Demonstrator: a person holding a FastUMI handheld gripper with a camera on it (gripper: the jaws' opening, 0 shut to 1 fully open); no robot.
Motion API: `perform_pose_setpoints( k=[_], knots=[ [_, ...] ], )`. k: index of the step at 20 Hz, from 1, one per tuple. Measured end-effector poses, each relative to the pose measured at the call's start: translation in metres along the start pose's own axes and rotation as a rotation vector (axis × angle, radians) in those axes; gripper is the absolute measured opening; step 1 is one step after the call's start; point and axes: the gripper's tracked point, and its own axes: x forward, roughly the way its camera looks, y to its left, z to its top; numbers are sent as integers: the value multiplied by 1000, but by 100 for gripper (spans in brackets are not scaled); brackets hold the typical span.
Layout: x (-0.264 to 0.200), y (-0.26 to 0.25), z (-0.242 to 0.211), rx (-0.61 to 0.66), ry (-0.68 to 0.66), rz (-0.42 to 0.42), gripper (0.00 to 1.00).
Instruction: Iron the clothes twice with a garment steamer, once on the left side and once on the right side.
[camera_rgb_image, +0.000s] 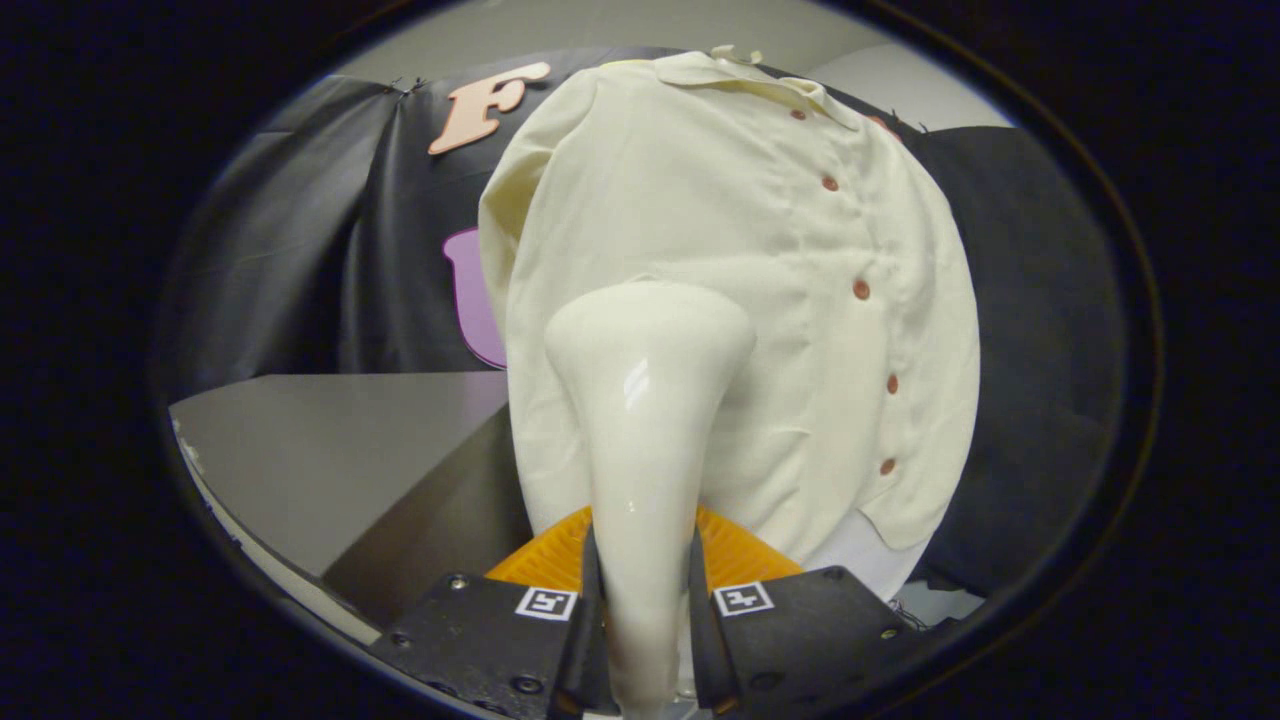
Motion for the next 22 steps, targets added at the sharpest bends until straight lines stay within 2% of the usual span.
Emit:
perform_pose_setpoints(
  k=[12,14,19,22],
  knots=[
    [-8,-6,-139,32,90,-11,36],
    [-8,-7,-145,48,62,-9,36],
    [-18,-10,-177,34,117,-19,36],
    [-20,-9,-176,33,130,-32,36]
  ],
)
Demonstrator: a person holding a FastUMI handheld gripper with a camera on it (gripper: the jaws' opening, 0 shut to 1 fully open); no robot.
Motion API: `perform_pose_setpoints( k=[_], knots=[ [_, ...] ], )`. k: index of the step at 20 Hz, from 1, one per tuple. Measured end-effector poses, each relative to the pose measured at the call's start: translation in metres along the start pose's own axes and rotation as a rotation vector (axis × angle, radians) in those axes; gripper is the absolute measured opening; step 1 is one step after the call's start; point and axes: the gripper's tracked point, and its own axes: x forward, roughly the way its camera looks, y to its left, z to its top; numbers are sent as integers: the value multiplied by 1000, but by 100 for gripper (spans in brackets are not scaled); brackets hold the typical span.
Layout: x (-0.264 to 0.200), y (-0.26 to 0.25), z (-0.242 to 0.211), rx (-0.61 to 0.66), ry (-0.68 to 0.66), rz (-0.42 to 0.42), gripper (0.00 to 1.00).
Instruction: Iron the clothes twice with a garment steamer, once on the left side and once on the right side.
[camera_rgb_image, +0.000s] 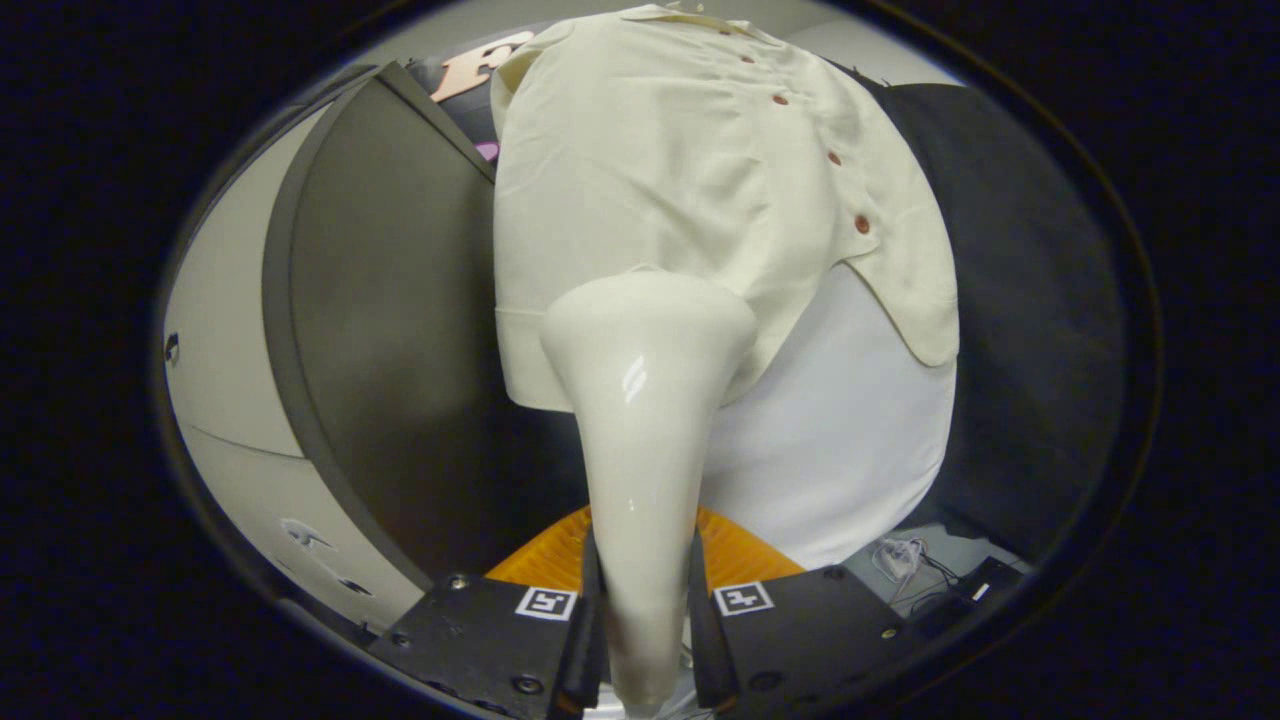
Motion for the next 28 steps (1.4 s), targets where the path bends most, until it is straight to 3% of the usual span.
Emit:
perform_pose_setpoints(
  k=[4,9,23,28],
  knots=[
    [-19,9,3,-65,65,9,36],
    [-50,21,48,-75,35,36,36],
    [-107,-52,270,-16,-192,14,35],
    [-102,-117,365,-6,-287,-71,36]
  ],
)
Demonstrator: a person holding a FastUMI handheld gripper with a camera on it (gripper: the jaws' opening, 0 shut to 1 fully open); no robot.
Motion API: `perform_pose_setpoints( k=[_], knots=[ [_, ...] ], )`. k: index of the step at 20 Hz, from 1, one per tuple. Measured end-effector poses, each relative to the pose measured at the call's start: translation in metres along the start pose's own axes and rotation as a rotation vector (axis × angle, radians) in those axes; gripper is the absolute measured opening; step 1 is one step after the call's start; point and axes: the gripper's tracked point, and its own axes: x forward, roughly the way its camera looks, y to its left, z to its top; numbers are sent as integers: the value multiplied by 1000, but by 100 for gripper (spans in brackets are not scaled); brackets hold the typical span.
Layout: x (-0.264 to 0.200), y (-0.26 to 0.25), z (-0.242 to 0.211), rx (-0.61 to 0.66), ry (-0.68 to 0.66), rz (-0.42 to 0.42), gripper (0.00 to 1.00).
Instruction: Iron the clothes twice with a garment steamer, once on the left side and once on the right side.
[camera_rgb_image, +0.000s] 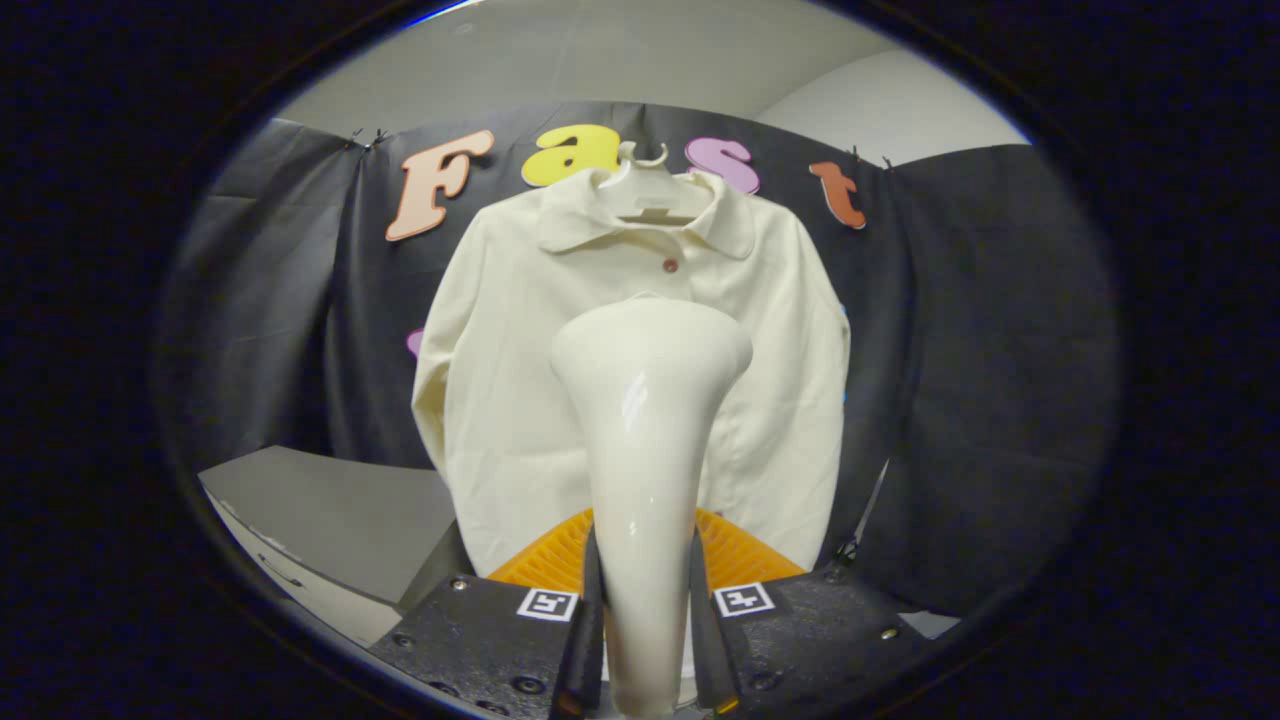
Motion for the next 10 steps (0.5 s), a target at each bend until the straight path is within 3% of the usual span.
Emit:
perform_pose_setpoints(
  k=[3,10],
  knots=[
    [30,-44,28,1,2,-38,35],
    [99,-96,26,17,36,-16,35]
  ],
)
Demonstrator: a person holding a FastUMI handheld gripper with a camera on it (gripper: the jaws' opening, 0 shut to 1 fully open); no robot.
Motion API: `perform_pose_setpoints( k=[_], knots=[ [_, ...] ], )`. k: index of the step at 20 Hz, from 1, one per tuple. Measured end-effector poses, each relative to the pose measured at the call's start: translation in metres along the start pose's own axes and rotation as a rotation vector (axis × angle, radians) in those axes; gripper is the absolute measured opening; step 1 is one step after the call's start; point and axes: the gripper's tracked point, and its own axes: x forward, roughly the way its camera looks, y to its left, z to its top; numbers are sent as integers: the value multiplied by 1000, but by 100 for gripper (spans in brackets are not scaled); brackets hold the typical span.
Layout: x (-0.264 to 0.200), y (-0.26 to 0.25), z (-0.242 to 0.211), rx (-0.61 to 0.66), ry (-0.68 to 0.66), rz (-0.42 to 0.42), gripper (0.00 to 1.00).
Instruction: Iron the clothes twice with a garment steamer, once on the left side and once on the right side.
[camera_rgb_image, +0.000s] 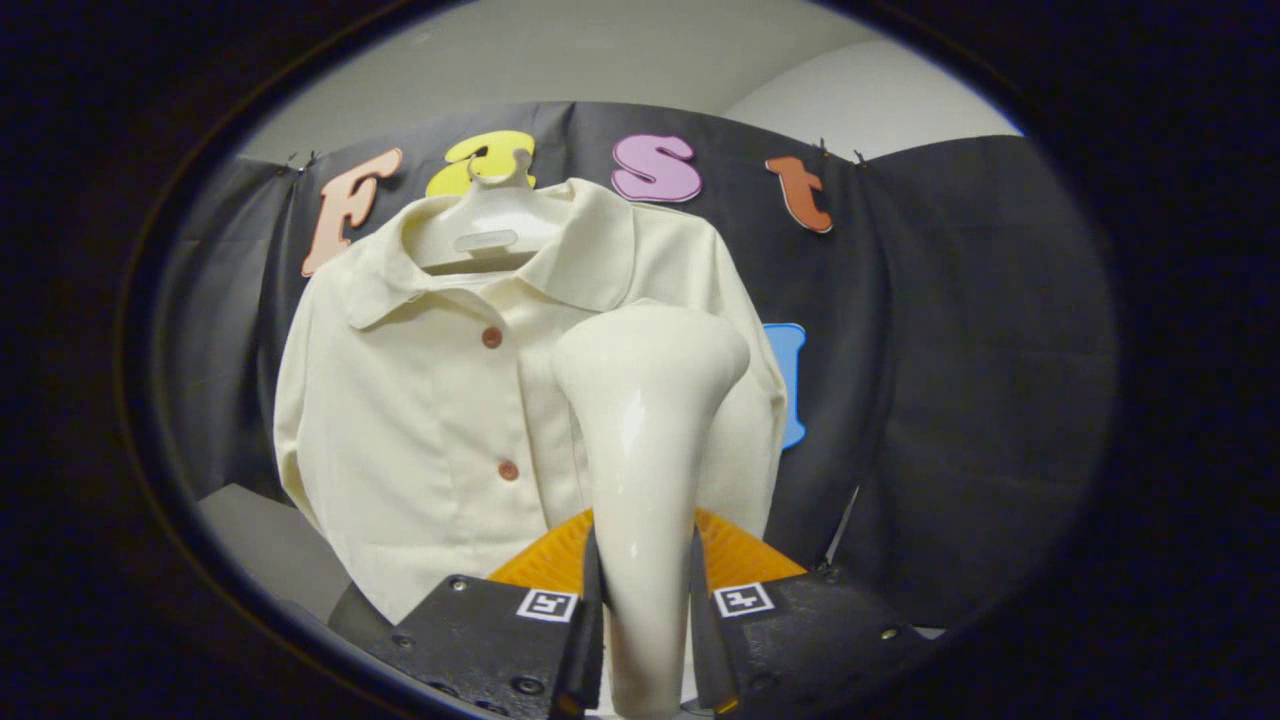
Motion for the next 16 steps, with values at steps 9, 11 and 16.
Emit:
perform_pose_setpoints(
  k=[9,11,16],
  knots=[
    [22,8,-48,31,-11,37,35],
    [22,10,-56,35,-8,41,35],
    [26,4,-92,5,11,28,36]
  ],
)
